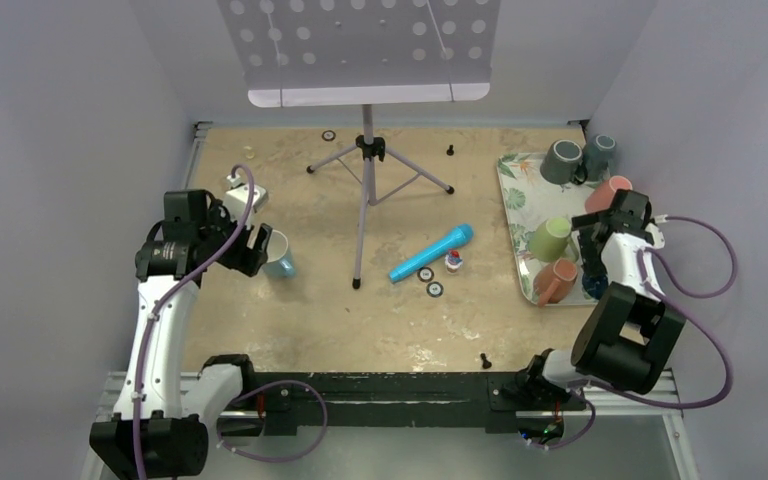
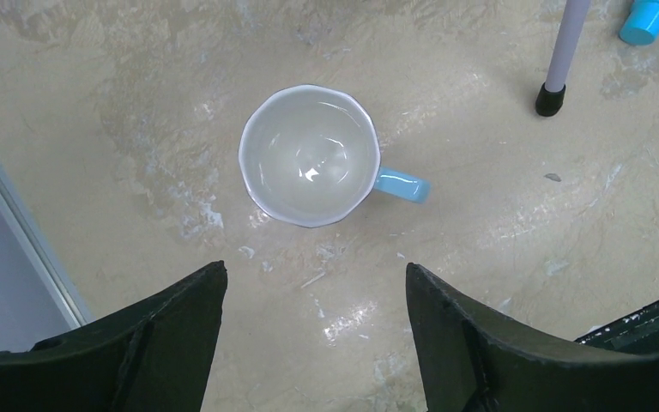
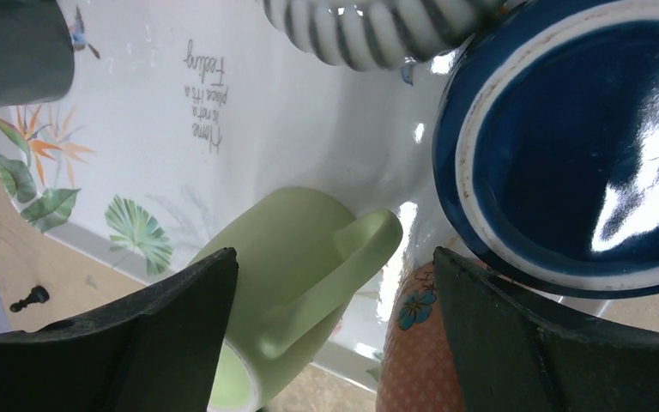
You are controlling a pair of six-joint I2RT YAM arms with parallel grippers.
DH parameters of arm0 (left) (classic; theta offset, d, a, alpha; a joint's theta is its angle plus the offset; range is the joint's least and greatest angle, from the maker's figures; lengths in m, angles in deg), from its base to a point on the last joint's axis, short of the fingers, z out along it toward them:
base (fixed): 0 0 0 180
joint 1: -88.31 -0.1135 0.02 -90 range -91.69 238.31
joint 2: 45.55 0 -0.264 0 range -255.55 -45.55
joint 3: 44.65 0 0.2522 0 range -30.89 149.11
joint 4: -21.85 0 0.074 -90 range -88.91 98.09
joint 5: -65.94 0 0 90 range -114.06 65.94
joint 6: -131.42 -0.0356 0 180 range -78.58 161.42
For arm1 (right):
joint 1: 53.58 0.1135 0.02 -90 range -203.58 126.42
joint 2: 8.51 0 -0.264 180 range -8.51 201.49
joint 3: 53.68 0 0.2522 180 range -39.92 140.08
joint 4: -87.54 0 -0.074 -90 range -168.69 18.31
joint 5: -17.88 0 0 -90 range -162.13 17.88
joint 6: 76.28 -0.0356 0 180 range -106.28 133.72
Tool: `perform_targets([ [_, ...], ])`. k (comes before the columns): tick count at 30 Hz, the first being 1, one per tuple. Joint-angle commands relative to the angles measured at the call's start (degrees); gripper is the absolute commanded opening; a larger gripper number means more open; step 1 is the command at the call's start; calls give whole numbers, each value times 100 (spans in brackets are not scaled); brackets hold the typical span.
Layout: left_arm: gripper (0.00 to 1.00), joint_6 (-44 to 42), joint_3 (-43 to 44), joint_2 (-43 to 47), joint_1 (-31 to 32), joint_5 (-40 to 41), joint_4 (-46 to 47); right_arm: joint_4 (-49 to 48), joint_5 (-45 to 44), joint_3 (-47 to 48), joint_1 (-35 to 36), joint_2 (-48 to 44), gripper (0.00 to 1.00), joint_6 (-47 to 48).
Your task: Turn the mug right side up
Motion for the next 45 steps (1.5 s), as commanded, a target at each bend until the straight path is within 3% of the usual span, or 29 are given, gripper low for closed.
perform_targets([
  [1,80,180,-59,288,-13,133,45,-159,156,-88,-21,-285,88,-43],
  [9,80,137,-194,289,-19,270,124,-810,679,80,136,4,86,228],
  [12,80,126,-213,277,-22,278,152,-1029,923,410,273,86,85,1004],
  [16,80,169,-310,388,-21,172,215,-692,-475,780,844,-548,98,1972],
  [19,80,189,-385,528,-16,149,292,-1230,-471,633,1616,-1080,98,2867],
  [22,80,178,-433,671,-21,113,309,-632,-295,1074,1870,-923,98,3304],
  [25,80,122,-516,839,-12,-13,319,168,-884,1459,1968,-644,98,3495],
  [34,80,-14,-451,643,26,-392,176,1112,-1224,1436,2145,-541,98,3979],
  [37,80,-61,-487,706,33,-481,185,1153,-1198,1588,2623,-407,98,4146],
  [41,80,-159,-546,935,34,-616,151,2006,-2280,2136,3187,510,98,3975],
  [45,80,-189,-517,870,37,-675,103,1869,-2331,1924,3242,622,98,3855],
])
